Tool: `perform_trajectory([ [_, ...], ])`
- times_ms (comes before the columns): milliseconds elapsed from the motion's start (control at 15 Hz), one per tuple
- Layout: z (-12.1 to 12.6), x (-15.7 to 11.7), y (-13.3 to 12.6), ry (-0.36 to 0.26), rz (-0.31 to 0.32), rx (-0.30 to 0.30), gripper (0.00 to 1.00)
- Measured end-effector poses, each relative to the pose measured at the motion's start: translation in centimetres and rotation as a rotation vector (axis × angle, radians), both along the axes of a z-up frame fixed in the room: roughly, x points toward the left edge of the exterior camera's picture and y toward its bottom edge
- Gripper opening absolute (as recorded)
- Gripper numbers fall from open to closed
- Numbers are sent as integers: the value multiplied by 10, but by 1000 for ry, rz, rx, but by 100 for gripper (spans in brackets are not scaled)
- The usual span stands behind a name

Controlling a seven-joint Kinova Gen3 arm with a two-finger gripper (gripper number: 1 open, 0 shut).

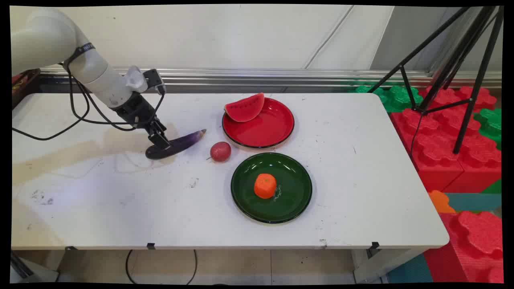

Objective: Pick up the mandarin from the green plate

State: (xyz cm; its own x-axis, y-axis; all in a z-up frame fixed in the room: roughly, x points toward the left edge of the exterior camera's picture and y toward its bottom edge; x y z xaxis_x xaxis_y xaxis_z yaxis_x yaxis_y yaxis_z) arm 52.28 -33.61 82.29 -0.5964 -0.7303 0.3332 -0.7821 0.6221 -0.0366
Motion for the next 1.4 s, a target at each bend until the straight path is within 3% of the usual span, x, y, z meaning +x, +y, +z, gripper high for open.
perform_trajectory([
  [467, 23, -1, 6, 26, -55, -50, 100],
  [1400, 114, 2, 41, 138, -275, -163, 100],
])
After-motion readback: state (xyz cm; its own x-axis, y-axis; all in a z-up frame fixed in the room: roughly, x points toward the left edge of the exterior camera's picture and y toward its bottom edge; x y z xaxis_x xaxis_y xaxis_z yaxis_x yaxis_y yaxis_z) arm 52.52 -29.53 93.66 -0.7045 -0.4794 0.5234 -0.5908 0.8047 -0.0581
